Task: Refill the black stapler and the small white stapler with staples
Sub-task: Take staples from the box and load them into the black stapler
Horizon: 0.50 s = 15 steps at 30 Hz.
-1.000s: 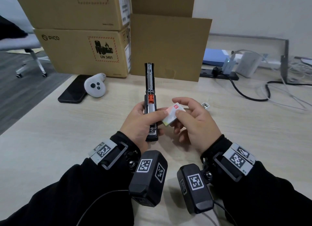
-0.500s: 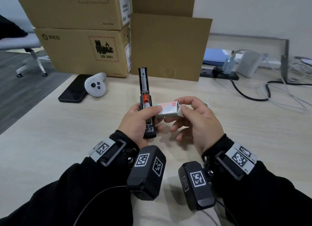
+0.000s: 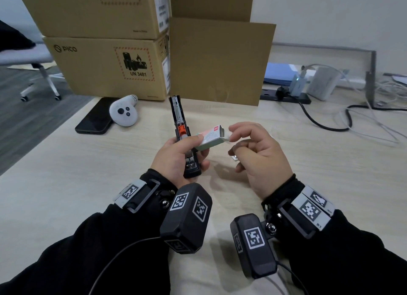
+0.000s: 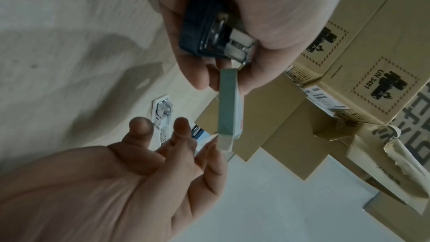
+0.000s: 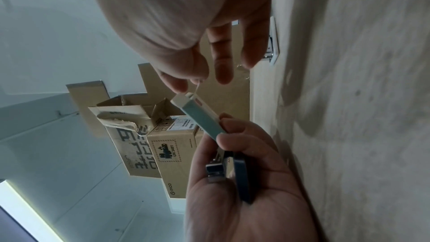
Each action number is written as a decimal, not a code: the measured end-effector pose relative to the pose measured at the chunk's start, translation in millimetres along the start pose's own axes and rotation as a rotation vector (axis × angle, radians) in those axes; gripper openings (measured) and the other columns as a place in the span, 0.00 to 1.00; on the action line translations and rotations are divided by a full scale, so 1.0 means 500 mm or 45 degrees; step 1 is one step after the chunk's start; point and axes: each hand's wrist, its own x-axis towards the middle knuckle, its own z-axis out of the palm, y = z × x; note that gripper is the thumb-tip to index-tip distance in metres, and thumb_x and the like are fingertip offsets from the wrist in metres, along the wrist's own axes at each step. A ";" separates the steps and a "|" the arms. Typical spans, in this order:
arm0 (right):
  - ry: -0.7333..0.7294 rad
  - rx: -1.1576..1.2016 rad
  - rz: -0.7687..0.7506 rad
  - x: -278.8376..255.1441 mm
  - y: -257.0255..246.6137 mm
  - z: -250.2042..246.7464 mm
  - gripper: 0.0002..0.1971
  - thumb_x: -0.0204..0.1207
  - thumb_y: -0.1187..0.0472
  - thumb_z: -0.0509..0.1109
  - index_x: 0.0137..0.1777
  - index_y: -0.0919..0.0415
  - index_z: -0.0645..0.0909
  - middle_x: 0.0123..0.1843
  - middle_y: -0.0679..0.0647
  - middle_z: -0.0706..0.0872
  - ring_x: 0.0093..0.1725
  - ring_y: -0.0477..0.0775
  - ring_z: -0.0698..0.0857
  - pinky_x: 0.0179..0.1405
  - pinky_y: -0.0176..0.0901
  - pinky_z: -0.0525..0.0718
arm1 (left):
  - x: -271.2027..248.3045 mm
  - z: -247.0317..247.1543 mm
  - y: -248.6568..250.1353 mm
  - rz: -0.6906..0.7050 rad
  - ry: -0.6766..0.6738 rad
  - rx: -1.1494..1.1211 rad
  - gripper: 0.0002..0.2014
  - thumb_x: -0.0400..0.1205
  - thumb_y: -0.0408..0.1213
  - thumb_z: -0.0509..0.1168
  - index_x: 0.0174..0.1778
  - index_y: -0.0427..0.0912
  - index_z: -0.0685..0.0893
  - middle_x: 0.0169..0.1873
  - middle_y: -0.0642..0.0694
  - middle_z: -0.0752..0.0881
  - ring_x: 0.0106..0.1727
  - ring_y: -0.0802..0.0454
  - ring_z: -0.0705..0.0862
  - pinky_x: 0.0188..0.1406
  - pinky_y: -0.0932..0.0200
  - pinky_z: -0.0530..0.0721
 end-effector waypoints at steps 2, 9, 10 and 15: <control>0.019 -0.025 -0.060 0.001 0.001 0.002 0.15 0.70 0.72 0.63 0.36 0.51 0.85 0.59 0.48 0.83 0.37 0.47 0.80 0.34 0.48 0.81 | 0.003 0.000 -0.001 0.019 0.014 -0.039 0.23 0.77 0.31 0.74 0.68 0.37 0.79 0.40 0.40 0.88 0.28 0.51 0.88 0.19 0.61 0.81; 0.059 -0.040 -0.027 0.006 0.005 0.003 0.05 0.71 0.57 0.73 0.34 0.52 0.86 0.50 0.47 0.85 0.36 0.46 0.78 0.38 0.44 0.76 | -0.003 0.000 -0.002 0.019 -0.004 0.018 0.27 0.77 0.31 0.75 0.72 0.32 0.77 0.42 0.39 0.88 0.30 0.51 0.88 0.21 0.61 0.82; 0.066 -0.035 -0.026 0.006 0.006 0.004 0.03 0.70 0.58 0.75 0.36 0.51 0.86 0.50 0.49 0.85 0.34 0.46 0.78 0.37 0.43 0.76 | -0.003 0.000 -0.002 0.022 -0.009 0.024 0.28 0.77 0.32 0.75 0.73 0.32 0.76 0.42 0.39 0.88 0.30 0.52 0.88 0.21 0.61 0.82; 0.075 -0.049 0.024 0.003 0.006 -0.003 0.10 0.69 0.55 0.78 0.50 0.44 0.88 0.48 0.46 0.86 0.35 0.47 0.78 0.37 0.42 0.79 | -0.001 -0.001 0.000 0.007 -0.023 0.028 0.27 0.78 0.32 0.74 0.73 0.32 0.77 0.41 0.40 0.88 0.29 0.52 0.88 0.19 0.61 0.81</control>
